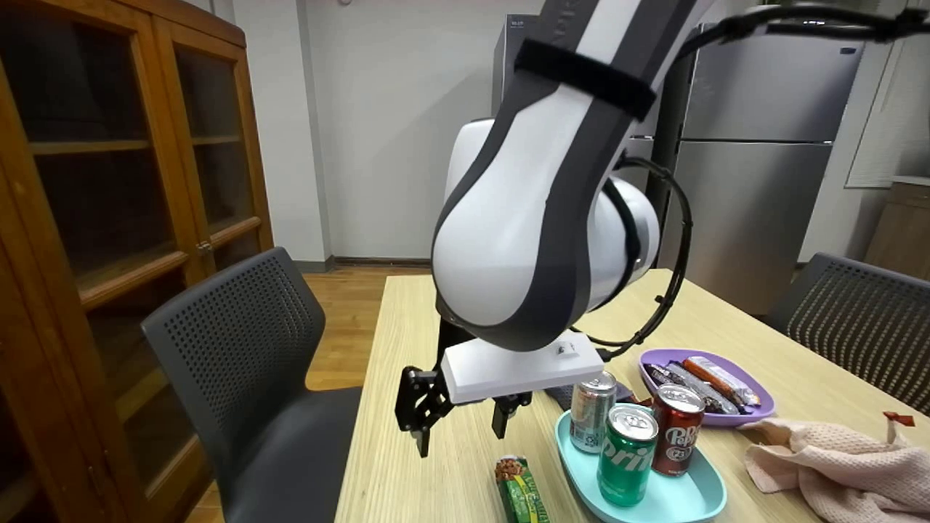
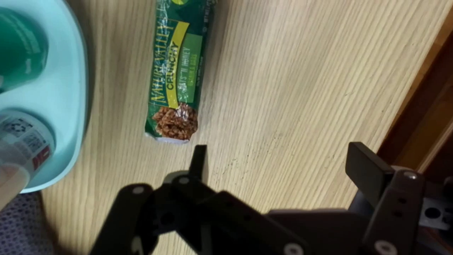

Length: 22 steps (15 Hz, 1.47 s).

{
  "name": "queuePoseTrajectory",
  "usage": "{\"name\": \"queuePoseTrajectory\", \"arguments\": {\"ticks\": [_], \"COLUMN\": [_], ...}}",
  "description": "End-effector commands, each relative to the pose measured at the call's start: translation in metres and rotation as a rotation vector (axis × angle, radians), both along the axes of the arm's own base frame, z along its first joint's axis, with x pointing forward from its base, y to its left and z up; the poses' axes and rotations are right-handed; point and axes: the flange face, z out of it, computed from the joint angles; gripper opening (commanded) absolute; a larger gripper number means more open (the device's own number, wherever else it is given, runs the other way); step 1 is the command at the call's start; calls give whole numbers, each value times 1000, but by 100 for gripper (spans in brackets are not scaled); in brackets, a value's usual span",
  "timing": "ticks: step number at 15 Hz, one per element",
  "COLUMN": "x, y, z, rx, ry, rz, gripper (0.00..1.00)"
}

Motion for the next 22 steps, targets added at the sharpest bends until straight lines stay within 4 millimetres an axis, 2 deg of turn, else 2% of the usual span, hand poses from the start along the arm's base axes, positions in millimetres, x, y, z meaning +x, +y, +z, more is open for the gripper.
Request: {"name": "queuePoseTrajectory", "arguments": {"ticks": [1,5,12,22], "x": [10,11,2,-20], "y": [-3,-16,-30,-49], "z": [-14,-28,-36,-57], "rx": [-10,-42,-76,-89], "ry": [20,42,40,58], "rz": [1,-27,-31,-27], "gripper": [100,100,100,100]}}
